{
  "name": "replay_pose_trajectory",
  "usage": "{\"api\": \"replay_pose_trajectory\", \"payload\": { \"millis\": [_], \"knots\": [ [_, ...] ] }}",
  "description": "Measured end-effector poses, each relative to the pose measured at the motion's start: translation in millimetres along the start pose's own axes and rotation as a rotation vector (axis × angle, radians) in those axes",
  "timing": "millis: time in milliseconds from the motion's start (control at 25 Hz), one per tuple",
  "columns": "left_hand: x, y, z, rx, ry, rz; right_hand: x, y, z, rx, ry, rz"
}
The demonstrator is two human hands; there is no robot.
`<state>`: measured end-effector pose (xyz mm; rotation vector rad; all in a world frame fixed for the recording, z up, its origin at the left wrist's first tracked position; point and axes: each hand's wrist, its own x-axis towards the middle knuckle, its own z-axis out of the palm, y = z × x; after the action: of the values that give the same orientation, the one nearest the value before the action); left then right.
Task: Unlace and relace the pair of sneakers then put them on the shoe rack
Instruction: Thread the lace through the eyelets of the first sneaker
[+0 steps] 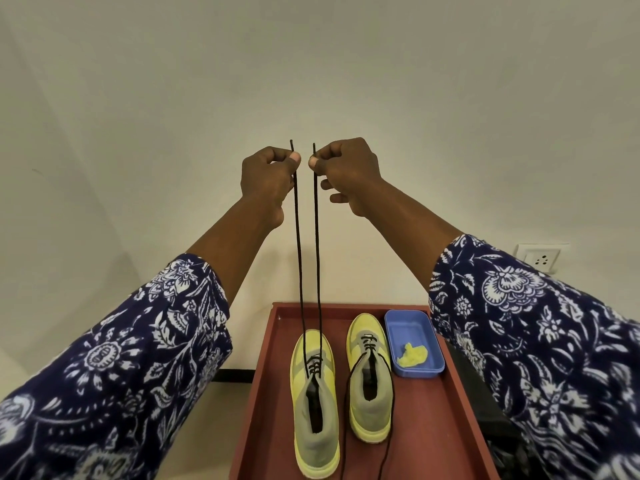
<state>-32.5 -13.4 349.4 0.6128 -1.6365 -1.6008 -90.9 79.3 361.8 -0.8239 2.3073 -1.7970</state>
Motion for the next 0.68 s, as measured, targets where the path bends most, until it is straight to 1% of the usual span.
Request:
{"api": "replay_pose_trajectory", "payload": {
  "millis": [160, 280, 440, 600, 680],
  "knots": [
    [6, -30, -11, 0.065, 0.072, 0.015, 0, 35, 5, -0.011, 0.045, 0.046],
    [7, -72, -28, 0.057, 0.116, -0.049, 0, 82, 12, 0.006, 0.070, 0.135],
    [-2, -148, -49, 0.058, 0.147, -0.227, -6, 155, 25, 0.031, 0.026, 0.291],
    [-19, -234, -69, 0.083, 0.217, -0.415, -23, 225, 48, -0.045, -0.048, 0.440],
    [-31, -267, -74, 0.059, 0.241, -0.518, -35, 252, 59, -0.029, -0.068, 0.496]
  ]
}}
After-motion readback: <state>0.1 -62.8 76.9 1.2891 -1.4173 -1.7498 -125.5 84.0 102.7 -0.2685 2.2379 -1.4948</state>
